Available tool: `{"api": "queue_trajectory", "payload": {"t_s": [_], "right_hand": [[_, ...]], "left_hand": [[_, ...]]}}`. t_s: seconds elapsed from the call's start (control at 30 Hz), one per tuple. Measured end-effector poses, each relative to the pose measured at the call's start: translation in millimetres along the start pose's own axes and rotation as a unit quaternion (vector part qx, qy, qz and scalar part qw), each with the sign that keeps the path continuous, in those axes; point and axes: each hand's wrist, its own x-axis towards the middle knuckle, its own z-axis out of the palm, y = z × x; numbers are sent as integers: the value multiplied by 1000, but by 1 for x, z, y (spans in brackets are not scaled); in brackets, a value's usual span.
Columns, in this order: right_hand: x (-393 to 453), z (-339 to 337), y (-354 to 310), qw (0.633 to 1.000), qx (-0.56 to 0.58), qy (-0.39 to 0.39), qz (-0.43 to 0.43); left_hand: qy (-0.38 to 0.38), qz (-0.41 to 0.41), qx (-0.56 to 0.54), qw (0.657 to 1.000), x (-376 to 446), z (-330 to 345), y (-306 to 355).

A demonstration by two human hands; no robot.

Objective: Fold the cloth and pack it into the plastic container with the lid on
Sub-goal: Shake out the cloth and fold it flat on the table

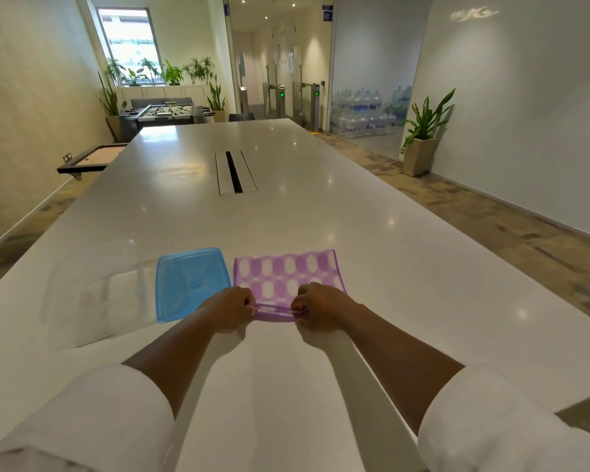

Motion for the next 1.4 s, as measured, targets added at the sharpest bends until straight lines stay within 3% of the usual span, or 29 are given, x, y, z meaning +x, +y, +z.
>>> {"api": "queue_trajectory", "payload": {"t_s": [0.13,0.33,0.47,0.73,0.9,1.13,1.3,1.4], "right_hand": [[0,-1,-2,1000,14,19,6],[9,-8,-2,995,82,56,29],[11,-19,3,989,110,99,30],[3,-36,37,993,45,103,30],[3,-52,58,985,72,154,36],[2,-95,66,906,297,290,82],[-6,-123,65,868,409,262,103],[-11,-133,66,858,451,213,126]], "left_hand": [[-6,2,6,1000,-1,-3,2],[89,87,59,990,-8,-8,21],[128,102,85,983,-5,-13,29],[219,93,-6,971,8,-40,25],[259,118,-27,958,12,-53,24],[300,99,-109,943,8,-87,31],[275,71,-177,942,10,-112,31],[196,48,-218,955,12,-127,29]]}}
